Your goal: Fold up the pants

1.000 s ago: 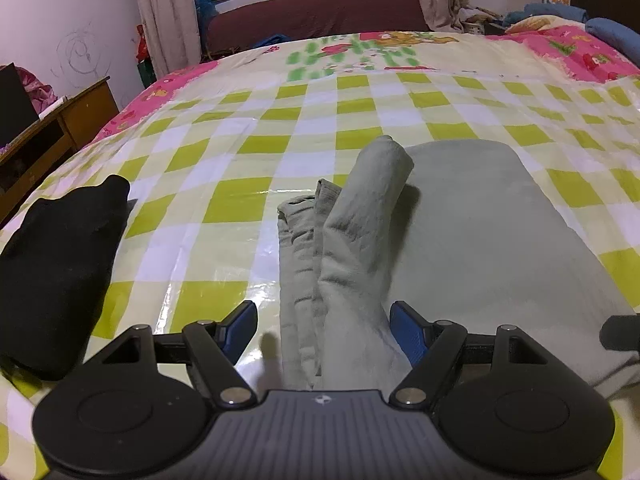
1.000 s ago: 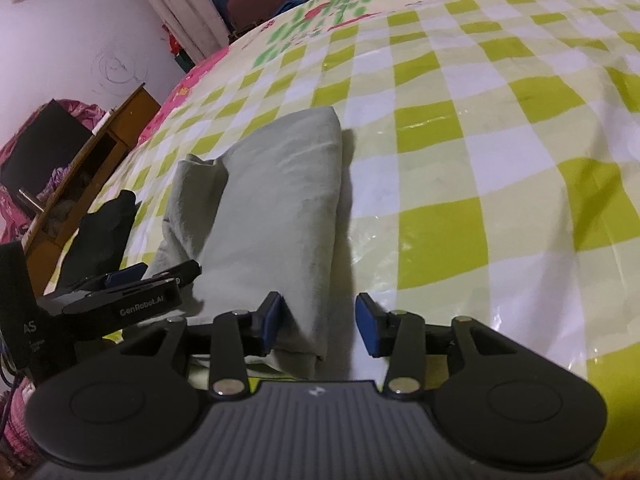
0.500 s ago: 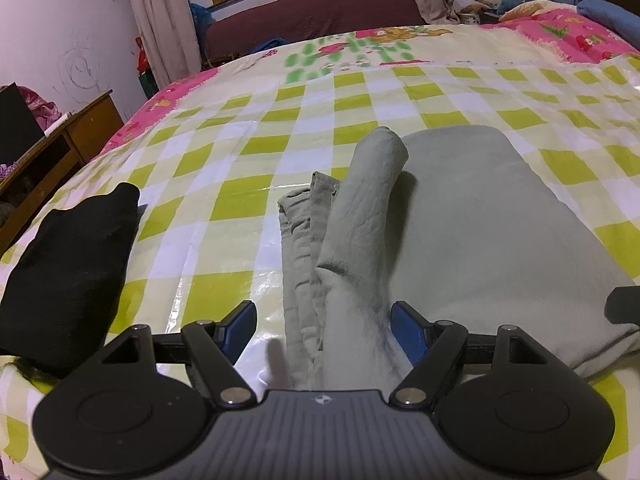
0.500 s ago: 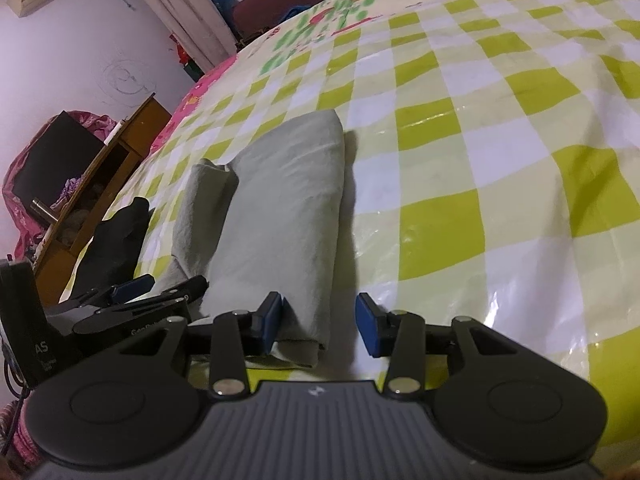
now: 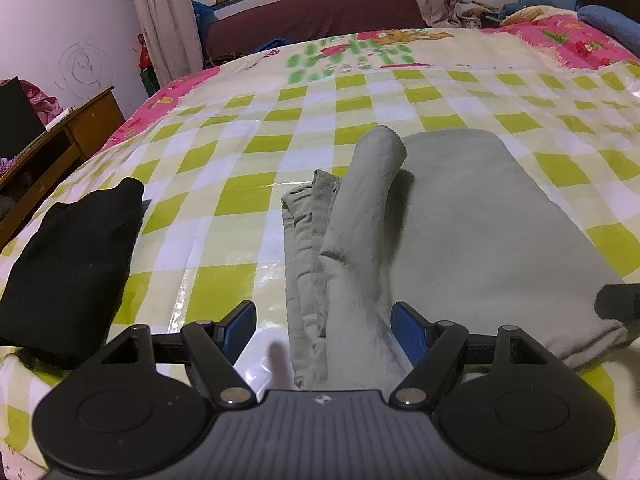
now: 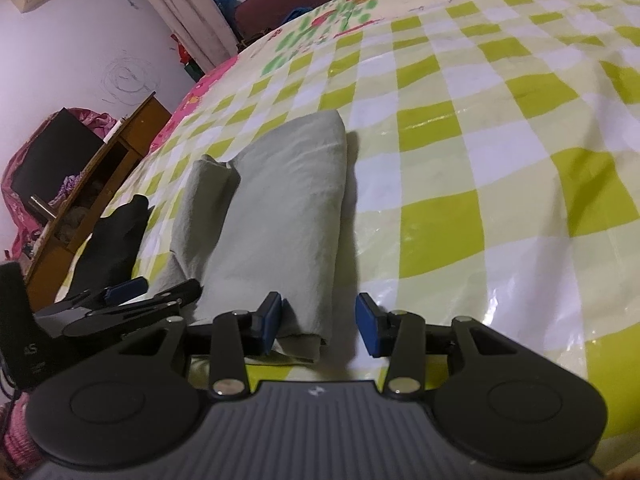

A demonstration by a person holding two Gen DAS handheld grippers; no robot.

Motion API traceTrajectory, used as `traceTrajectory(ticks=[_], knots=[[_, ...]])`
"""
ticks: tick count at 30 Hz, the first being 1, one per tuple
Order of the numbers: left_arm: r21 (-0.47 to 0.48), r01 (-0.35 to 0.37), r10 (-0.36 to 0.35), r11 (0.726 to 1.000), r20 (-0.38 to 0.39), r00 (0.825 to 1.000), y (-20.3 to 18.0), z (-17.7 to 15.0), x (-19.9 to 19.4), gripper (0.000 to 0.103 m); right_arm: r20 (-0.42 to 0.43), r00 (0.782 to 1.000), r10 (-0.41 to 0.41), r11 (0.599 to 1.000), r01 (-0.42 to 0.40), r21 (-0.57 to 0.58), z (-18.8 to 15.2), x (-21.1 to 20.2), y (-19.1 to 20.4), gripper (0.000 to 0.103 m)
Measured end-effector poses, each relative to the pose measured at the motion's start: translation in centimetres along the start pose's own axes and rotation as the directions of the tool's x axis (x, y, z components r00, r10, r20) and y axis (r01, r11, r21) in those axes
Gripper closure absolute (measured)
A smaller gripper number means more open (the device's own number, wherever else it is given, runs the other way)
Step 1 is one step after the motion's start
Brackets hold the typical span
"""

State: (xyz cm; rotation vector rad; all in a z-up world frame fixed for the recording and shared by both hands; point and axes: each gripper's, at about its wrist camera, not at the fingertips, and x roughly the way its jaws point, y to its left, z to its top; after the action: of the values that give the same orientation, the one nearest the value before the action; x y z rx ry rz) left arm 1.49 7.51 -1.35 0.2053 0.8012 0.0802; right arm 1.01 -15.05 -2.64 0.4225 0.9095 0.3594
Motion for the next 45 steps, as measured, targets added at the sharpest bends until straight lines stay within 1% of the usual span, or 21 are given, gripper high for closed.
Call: traceTrajectory(ticks=[9,13,22,24,27,34,39,42,45], knots=[[0.024,-0.015,0.014,1.0,0.023,1.0,-0.5,-0.4,-1.0,0.015,0.064,0.991,-0.115,0.983,0.122,-0.134,-0.4,-0.7,1.8,0.058],[0.013,-0.006,0.006,1.0,0.018,1.0,-0.4,-0.3,-0.9,0.015,0.083,0.986,-0.146,0.974,0.158,-0.16,-0.3,-0.8,2.0,0.058],[-0.015,0.04,-0.04,0.999,0.012,0.999,0.0,-0.3,-0.6,0.015,0.084,0.976,-0.203,0.958,0.216,-0.189,-0.6,-0.5,2.3,0.054],[-0.02,0.048,-0.047,0.999,0.015,0.999,0.1,-0.3,-0.7,0.014,0.084,0.973,-0.214,0.954,0.226,-0.196,-0.7,-0.5,2.4,0.054],[-0.028,0.054,-0.054,0.998,0.021,0.998,0.2,-0.2,-0.7,0.01,0.084,0.969,-0.231,0.949,0.244,-0.202,-0.8,-0.5,2.5,0.051],[-0.035,0.057,-0.056,0.998,0.031,0.998,0.3,-0.2,-0.9,0.008,0.081,0.964,-0.253,0.938,0.265,-0.222,-0.8,-0.4,3.0,0.05],[-0.007,0.042,-0.042,0.999,0.036,0.998,-0.1,-0.3,-1.0,0.005,0.08,0.964,-0.254,0.936,0.266,-0.232,-0.9,-0.5,3.2,0.05],[0.01,0.034,-0.034,0.999,0.038,0.999,-0.4,-0.3,-1.1,0.0,0.084,0.964,-0.251,0.936,0.264,-0.232,-1.0,-0.6,3.3,0.05],[0.019,0.032,-0.033,0.999,0.045,0.998,-0.5,-0.3,-1.3,0.0,0.081,0.965,-0.251,0.936,0.263,-0.234,-1.1,-0.6,3.3,0.05]])
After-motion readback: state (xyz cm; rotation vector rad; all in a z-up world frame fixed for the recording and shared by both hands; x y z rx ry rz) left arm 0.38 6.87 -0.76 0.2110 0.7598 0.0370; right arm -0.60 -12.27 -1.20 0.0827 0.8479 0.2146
